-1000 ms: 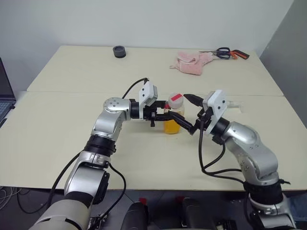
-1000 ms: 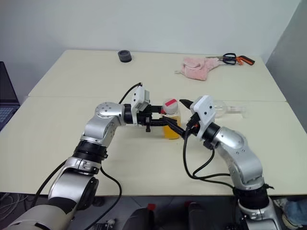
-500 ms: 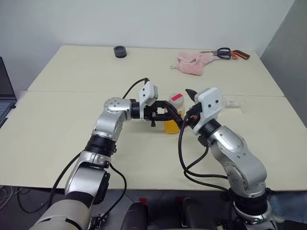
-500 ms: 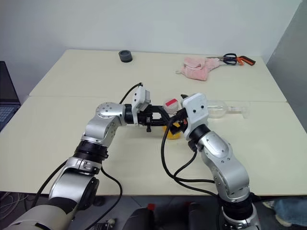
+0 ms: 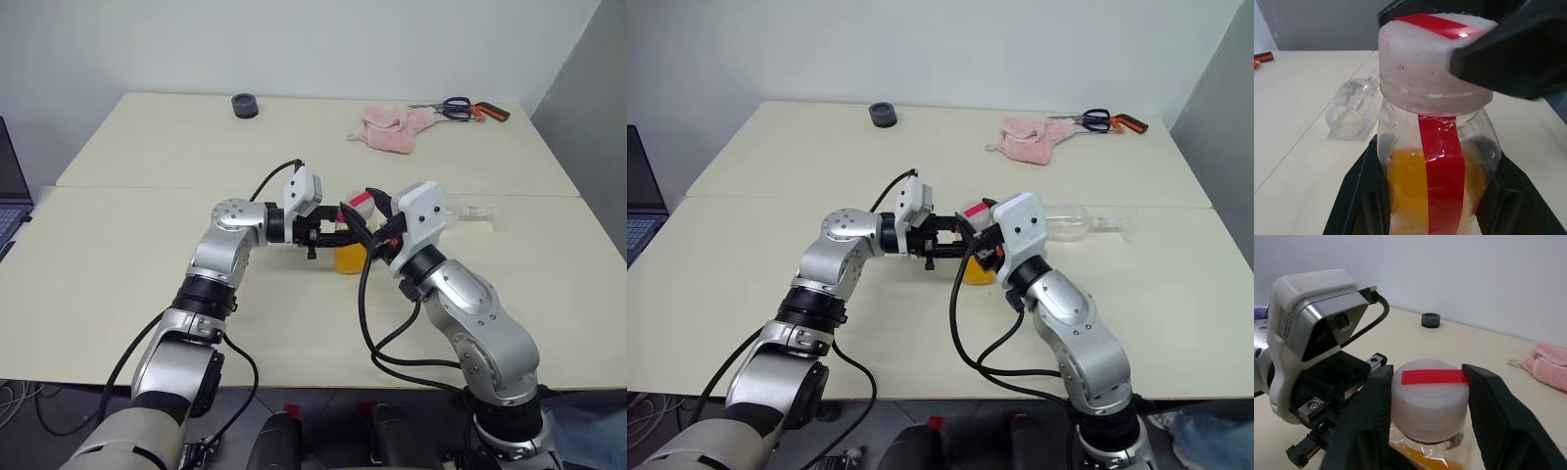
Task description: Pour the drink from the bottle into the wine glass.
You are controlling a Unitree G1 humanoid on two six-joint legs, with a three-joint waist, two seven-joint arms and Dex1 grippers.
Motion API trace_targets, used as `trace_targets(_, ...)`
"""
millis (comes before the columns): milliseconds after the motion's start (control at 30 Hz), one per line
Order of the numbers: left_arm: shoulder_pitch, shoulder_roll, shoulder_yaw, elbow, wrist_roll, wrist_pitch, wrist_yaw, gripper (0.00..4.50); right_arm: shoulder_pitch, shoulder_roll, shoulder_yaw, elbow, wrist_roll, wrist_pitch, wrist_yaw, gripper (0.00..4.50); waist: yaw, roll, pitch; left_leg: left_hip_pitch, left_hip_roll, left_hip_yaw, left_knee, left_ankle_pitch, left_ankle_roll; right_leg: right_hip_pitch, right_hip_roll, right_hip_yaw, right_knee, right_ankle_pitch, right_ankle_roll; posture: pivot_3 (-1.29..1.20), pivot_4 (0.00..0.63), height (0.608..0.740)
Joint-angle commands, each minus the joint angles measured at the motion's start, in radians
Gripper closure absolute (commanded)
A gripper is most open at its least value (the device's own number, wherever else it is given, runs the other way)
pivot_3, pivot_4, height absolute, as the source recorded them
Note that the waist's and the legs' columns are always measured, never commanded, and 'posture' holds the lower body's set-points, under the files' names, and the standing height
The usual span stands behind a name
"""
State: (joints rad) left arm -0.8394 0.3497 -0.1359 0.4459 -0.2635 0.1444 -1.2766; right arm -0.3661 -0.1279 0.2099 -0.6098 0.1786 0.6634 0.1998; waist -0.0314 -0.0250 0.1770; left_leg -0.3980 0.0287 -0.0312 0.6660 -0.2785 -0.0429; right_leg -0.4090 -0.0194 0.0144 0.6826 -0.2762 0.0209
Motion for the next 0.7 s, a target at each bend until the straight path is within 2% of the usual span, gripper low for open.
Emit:
trace_targets(33, -0.026, 0.004, 0.016, -0.021, -0.012, -0.019, -0.004, 2.78, -0.025, -0.018, 0.012, 0.010, 0.021, -0.081, 0.076, 2.65, 0.000, 0.000, 0.000, 0.000, 0.000, 0.000, 0.000, 0.000, 0.000, 0.000, 0.000, 0.000, 0.000, 0.000, 0.000, 0.00, 0.150, 0.740)
trace_targets(200, -0.038, 0.000, 0.014, -0.012, -0.010, -0.019, -0.010, 2.79, -0.104, -0.095, -0.026, 0.192, 0.132, -0.240, 0.358, 2.66, 0.000, 0.000, 0.000, 0.000, 0.000, 0.001, 0.000, 0.000, 0.000, 0.000, 0.000, 0.000, 0.000, 0.000, 0.000, 0.00, 0.150, 0.740)
trace_targets(300, -0.046, -0.002, 0.011, -0.006, -0.006, -0.028, -0.018, 2.80, -0.199, -0.158, -0.058, 0.340, 0.210, -0.240, 0.542, 2.66, -0.001, 0.000, 0.000, 0.000, 0.000, 0.001, 0.000, 0.000, 0.000, 0.000, 0.000, 0.000, 0.000, 0.000, 0.000, 0.00, 0.150, 0.740)
trace_targets(433, -0.053, -0.007, 0.012, 0.000, -0.002, -0.032, -0.019, 2.81, -0.318, -0.185, -0.106, 0.537, 0.250, -0.215, 0.634, 2.66, -0.001, 0.000, 0.000, 0.001, 0.000, 0.001, 0.000, 0.000, 0.000, 0.000, 0.000, 0.000, 0.000, 0.000, 0.000, 0.00, 0.150, 0.740)
trace_targets(567, -0.047, -0.007, 0.017, -0.007, -0.001, -0.032, -0.013, 2.81, -0.338, -0.206, -0.128, 0.570, 0.255, -0.211, 0.657, 2.66, 0.000, 0.000, 0.000, 0.000, 0.000, 0.001, -0.001, 0.000, 0.000, 0.000, 0.000, 0.000, -0.001, 0.000, 0.000, 0.00, 0.150, 0.740)
trace_targets(700, -0.038, -0.004, 0.021, -0.016, -0.002, -0.029, -0.009, 2.81, -0.310, -0.209, -0.158, 0.518, 0.266, -0.194, 0.616, 1.29, 0.003, 0.000, 0.000, -0.001, 0.000, 0.001, 0.000, 0.000, 0.000, 0.000, -0.001, 0.000, -0.001, 0.000, 0.000, 0.00, 0.150, 0.740)
